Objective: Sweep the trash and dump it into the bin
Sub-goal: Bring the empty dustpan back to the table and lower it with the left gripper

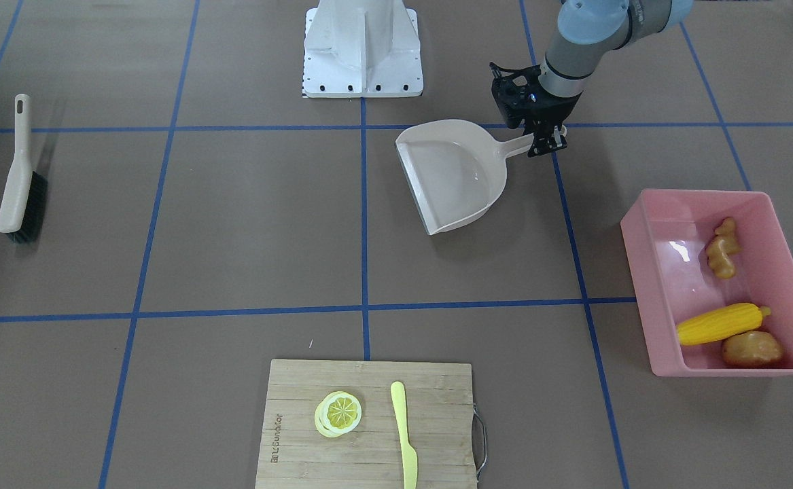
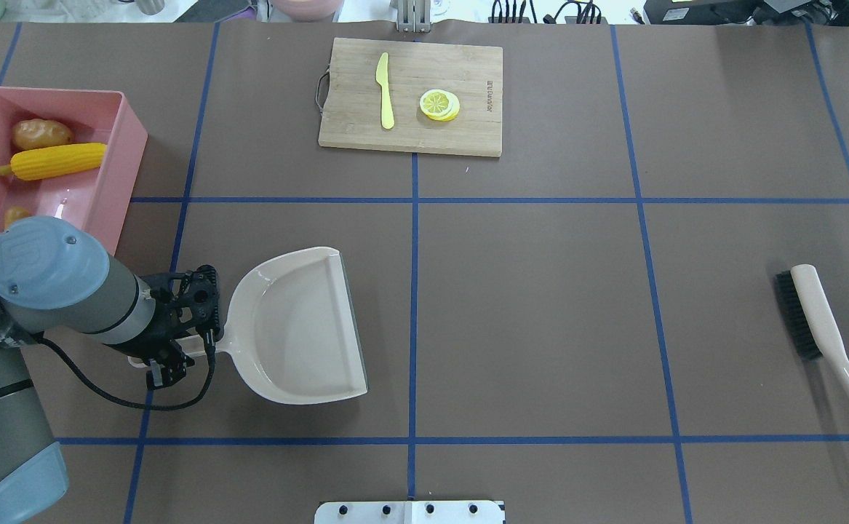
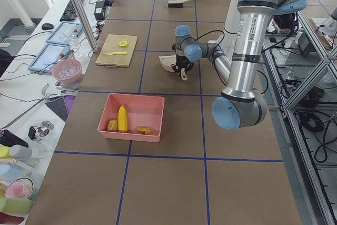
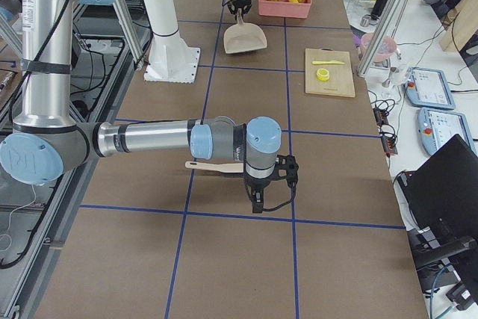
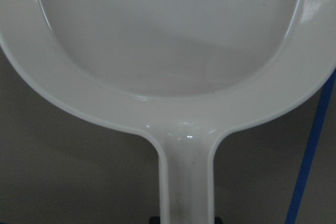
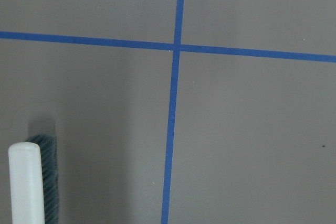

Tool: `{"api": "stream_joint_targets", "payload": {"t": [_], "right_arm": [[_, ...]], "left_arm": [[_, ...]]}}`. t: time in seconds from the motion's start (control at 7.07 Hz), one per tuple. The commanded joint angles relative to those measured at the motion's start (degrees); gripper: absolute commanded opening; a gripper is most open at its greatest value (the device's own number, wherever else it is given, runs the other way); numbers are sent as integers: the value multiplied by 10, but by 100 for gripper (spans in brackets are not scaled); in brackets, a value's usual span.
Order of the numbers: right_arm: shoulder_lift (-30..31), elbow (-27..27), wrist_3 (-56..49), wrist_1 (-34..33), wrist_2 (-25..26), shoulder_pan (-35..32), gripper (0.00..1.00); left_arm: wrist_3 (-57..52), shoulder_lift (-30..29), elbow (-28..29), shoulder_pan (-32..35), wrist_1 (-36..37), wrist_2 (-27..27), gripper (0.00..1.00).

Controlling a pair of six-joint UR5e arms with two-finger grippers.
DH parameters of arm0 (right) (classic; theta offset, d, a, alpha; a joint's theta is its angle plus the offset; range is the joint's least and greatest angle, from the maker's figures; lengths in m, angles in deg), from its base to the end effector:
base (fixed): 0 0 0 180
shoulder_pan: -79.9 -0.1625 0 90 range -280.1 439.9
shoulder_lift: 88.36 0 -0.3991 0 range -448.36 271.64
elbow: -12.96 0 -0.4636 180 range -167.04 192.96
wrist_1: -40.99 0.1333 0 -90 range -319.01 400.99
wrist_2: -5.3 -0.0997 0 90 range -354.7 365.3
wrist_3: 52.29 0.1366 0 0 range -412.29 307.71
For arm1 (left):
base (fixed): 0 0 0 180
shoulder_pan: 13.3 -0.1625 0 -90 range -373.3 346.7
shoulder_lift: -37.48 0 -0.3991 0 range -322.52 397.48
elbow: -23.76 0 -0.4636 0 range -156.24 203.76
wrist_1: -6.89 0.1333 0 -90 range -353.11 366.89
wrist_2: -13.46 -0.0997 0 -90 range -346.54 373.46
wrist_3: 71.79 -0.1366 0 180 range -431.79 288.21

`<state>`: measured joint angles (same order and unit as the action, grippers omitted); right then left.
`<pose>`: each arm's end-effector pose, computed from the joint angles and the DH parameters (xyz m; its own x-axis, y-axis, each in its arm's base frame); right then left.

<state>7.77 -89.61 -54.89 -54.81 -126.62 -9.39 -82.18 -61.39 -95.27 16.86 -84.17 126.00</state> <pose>0.0356 -0.5194 0.6078 0.7426 -0.0620 0.6669 0.0461 0.9981 0.0415 0.4645 -0.3635 0.3075 0.1302 0.9751 -0.1798 -0.7074 0.2184 0.6722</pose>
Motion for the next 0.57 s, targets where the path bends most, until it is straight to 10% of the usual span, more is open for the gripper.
{"api": "stream_joint_targets", "payload": {"t": [0.0, 0.42], "right_arm": [[-1, 0, 0, 0, 1, 0, 100], [-1, 1, 0, 0, 1, 0, 100]], "left_arm": [[-3, 21, 6, -12, -25, -2, 0], [-49, 35, 6, -14, -41, -14, 0]]}}
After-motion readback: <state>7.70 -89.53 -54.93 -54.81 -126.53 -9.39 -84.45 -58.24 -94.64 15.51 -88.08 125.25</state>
